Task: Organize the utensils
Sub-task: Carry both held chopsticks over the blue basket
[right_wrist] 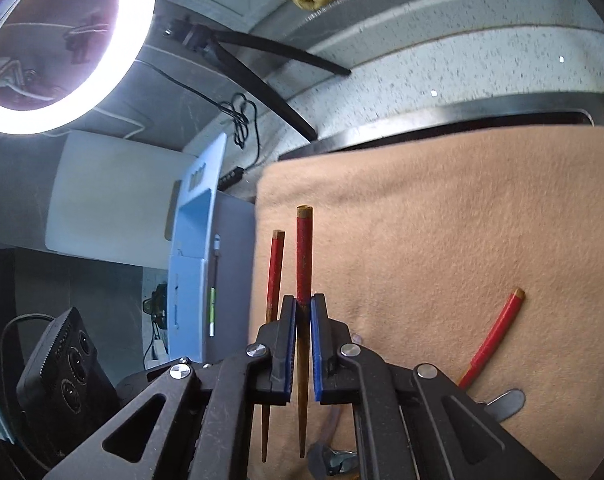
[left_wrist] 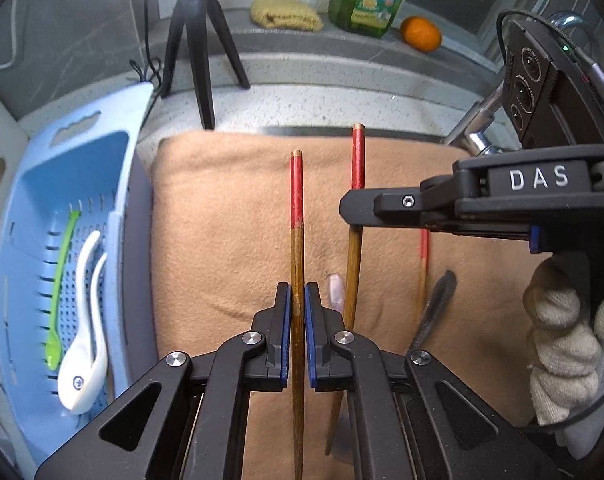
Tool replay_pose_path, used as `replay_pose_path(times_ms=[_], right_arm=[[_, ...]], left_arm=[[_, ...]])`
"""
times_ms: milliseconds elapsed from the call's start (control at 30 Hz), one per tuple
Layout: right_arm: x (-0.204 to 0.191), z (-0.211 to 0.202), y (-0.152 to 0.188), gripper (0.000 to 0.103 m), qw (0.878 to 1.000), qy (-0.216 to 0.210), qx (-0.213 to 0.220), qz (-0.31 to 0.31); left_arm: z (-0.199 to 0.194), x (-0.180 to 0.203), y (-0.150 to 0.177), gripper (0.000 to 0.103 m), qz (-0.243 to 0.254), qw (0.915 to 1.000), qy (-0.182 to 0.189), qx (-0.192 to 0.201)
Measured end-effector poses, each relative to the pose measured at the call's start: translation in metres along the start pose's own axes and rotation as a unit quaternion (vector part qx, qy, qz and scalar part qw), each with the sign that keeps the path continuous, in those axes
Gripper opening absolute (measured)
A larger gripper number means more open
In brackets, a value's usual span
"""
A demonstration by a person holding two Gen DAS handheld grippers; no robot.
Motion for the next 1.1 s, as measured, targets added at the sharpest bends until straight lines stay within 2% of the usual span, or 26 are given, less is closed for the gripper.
replay_pose_path(times_ms=[233, 433, 867, 1100], right_arm=[[-0.026, -0.021, -0.011, 0.006, 0.999, -0.024, 0.018, -0.016], [-0.059, -0.021, -0.013, 0.006, 0.998, -0.043, 0.02, -0.035], [-0.129, 0.036, -0.012, 0.006, 0.996, -0.052, -0.002, -0.071], [-0.148, 0.068, -0.019, 0.006, 0.996, -0.03, 0.004, -0.088]], left_arm=[[-0.038, -0.01, -0.002, 0.005, -0.006, 0.9995, 0.002, 0.032], [-0.065, -0.04, 0.0, 0.005, -0.026, 0.9981, -0.012, 0.055], [-0.077, -0.128, -0.001, 0.005, -0.073, 0.9949, -0.028, 0.063], [-0.073, -0.163, -0.003, 0.005, -0.081, 0.9941, -0.034, 0.063]])
Point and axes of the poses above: each gripper's, at about its wrist camera, not at the fingertips, and z roughly the way its jaws point, x to its right, y to its underside, the point moved 9 cm from there along z, roughly the way its jaws point, and after that the axes turned 7 degrees about -x, right-handed, at the moved point
